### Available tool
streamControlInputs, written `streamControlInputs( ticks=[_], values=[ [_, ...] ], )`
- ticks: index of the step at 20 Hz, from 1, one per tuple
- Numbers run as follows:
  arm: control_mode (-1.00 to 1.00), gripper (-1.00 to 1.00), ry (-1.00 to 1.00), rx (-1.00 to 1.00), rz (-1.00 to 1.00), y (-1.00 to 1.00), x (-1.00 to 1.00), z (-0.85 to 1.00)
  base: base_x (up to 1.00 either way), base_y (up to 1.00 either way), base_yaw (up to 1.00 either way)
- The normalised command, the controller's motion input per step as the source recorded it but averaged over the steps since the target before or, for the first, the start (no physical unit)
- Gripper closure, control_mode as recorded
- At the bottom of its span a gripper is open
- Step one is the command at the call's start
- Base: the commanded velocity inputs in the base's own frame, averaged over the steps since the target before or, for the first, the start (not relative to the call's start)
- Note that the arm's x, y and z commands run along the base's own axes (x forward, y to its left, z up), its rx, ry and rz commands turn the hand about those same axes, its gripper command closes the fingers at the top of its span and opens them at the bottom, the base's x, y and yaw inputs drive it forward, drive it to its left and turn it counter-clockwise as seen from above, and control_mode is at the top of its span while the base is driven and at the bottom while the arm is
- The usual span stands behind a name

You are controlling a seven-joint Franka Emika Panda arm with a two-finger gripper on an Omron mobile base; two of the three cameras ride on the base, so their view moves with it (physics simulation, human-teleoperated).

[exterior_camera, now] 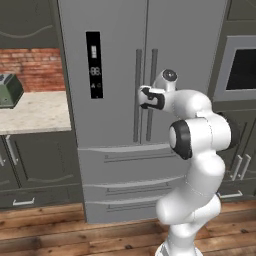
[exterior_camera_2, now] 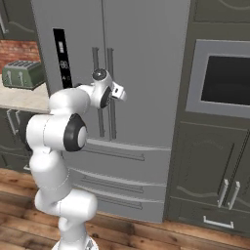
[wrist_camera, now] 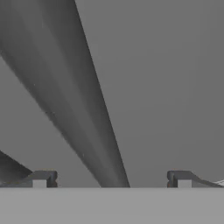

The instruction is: Move the hot dog bun to the plate on the dining table and place the condiment next to that plate. Then navigate to the fridge and take the sausage and place it on the plate as well.

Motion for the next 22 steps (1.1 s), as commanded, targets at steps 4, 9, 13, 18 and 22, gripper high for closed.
streamControlInputs(
  ticks=[4,9,13,18,22],
  values=[
    [-1.0,-1.0,0.0,0.0,0.0,0.0,0.72,-0.23,0.0,0.0,0.0],
    [-1.0,-1.0,0.0,0.0,0.0,0.0,0.6,-0.34,0.0,0.0,0.0],
    [-1.0,1.0,0.0,0.0,-0.02,0.0,0.15,-0.53,0.0,0.0,0.0],
    [-1.0,1.0,0.0,0.0,-0.08,-0.02,0.03,-0.29,0.0,0.0,0.0],
    [-1.0,1.0,0.0,0.0,-0.16,-0.34,-0.29,-0.07,0.0,0.0,0.0]
  ],
)
